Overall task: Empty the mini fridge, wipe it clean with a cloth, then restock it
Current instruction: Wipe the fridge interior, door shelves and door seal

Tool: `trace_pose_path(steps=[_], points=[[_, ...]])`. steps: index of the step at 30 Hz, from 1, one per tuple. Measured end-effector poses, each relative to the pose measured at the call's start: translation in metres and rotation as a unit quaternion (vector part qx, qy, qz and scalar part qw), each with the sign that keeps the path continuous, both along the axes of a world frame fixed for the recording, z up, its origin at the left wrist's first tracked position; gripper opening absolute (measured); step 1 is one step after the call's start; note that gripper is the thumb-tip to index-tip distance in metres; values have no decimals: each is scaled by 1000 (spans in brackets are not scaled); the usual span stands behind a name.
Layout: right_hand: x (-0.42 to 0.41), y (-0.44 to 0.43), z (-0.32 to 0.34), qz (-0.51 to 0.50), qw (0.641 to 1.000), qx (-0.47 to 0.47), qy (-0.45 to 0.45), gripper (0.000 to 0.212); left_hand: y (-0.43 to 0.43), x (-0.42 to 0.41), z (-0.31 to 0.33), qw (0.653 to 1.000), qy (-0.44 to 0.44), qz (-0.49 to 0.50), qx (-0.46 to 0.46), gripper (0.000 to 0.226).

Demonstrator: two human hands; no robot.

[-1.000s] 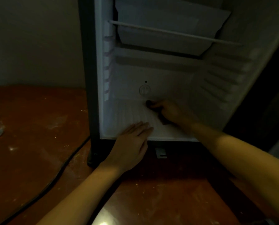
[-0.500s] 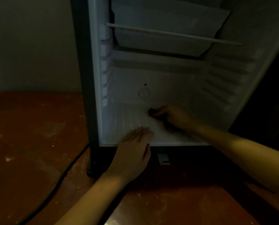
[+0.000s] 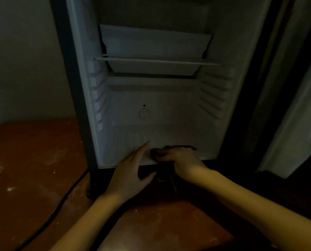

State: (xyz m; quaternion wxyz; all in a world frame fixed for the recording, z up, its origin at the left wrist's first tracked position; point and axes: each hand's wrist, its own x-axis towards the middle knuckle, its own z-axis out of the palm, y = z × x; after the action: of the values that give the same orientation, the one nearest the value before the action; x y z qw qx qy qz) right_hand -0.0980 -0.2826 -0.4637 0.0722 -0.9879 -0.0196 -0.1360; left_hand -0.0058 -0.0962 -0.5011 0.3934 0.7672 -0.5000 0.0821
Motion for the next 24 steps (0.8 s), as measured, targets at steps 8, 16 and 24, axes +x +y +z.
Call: trace_pose_path(steps=[8, 16, 24], points=[[-50, 16, 12, 17, 789, 609, -81, 33, -17, -60, 11, 942, 301, -81, -124, 85], [-28, 3, 9, -16, 738, 663, -128, 21, -45, -62, 39, 973, 140, -24, -180, 71], [-26, -51, -9, -142, 864, 421, -238, 20, -37, 5, 43, 985, -5, 127, 113, 66]])
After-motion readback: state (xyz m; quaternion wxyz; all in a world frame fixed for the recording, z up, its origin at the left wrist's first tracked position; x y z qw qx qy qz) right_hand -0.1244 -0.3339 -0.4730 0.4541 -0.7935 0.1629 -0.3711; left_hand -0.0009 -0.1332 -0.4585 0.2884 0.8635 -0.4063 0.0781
